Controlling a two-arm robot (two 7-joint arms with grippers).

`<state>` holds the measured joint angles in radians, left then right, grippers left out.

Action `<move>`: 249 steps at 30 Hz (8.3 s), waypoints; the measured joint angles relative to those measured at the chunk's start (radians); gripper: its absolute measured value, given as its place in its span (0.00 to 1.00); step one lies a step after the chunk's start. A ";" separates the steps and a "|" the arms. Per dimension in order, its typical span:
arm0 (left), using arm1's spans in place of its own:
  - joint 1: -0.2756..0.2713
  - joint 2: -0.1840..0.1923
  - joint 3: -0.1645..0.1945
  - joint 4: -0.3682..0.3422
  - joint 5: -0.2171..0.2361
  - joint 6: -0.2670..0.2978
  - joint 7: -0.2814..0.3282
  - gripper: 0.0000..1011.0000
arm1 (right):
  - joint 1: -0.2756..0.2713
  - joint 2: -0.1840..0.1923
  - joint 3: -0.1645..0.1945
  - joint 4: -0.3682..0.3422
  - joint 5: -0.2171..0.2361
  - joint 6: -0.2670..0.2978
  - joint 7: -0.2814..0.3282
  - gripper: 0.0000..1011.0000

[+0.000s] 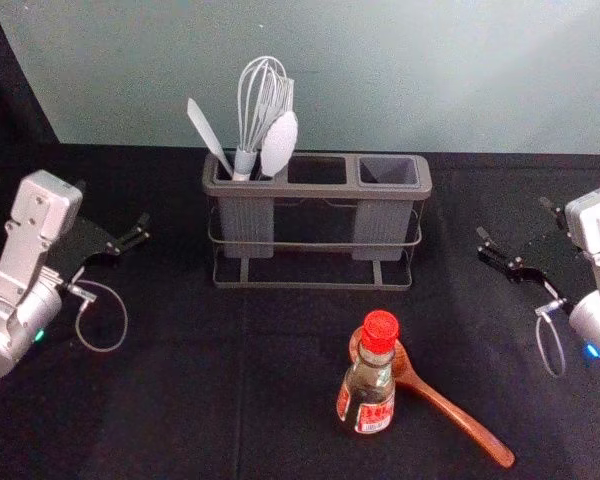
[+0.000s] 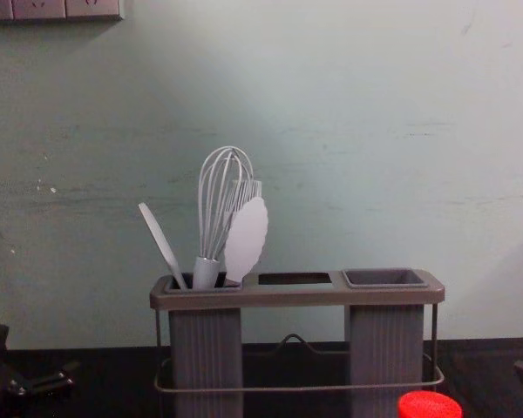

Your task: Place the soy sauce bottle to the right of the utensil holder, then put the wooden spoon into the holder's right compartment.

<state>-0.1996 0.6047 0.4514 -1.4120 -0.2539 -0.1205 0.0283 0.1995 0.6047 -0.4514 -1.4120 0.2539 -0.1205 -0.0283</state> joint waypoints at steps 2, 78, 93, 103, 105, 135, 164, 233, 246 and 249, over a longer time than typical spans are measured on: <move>0.000 0.000 0.000 0.000 0.000 0.000 0.000 1.00 | 0.000 0.000 0.000 0.000 0.000 0.000 0.000 0.99; 0.000 0.000 0.000 0.000 0.000 0.000 0.000 1.00 | -0.448 0.188 0.192 -0.422 0.316 -0.087 0.371 0.99; 0.000 0.000 0.000 0.000 0.000 0.000 0.000 1.00 | -0.477 0.112 0.149 -0.504 0.265 -0.050 0.377 0.99; 0.000 0.000 0.000 0.000 0.000 0.000 0.000 1.00 | -0.461 0.053 0.119 -0.514 0.197 -0.040 0.379 0.99; 0.000 0.000 0.000 0.000 0.000 0.000 0.000 1.00 | -0.454 0.036 0.110 -0.515 0.174 -0.037 0.371 0.99; 0.000 0.000 0.000 0.000 0.000 0.000 0.000 1.00 | -0.430 -0.101 0.113 -0.484 0.102 0.029 0.362 0.78; 0.000 0.000 0.000 0.000 0.000 0.000 0.000 1.00 | -0.476 -0.097 0.222 -0.578 0.110 0.052 0.394 0.39; 0.000 0.000 0.000 0.000 0.000 0.000 0.000 1.00 | 0.039 -0.217 0.232 -0.011 0.122 0.079 0.417 0.39; 0.000 0.000 0.000 0.000 0.000 0.000 0.000 1.00 | 0.048 -0.223 0.231 -0.001 0.119 0.080 0.412 0.48; 0.000 0.000 0.000 0.000 0.000 0.000 0.000 1.00 | 0.048 -0.225 0.234 0.000 0.124 0.080 0.413 0.59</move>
<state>-0.1995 0.6047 0.4514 -1.4119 -0.2539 -0.1206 0.0283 0.2474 0.3801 -0.2178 -1.4120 0.3783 -0.0404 0.3846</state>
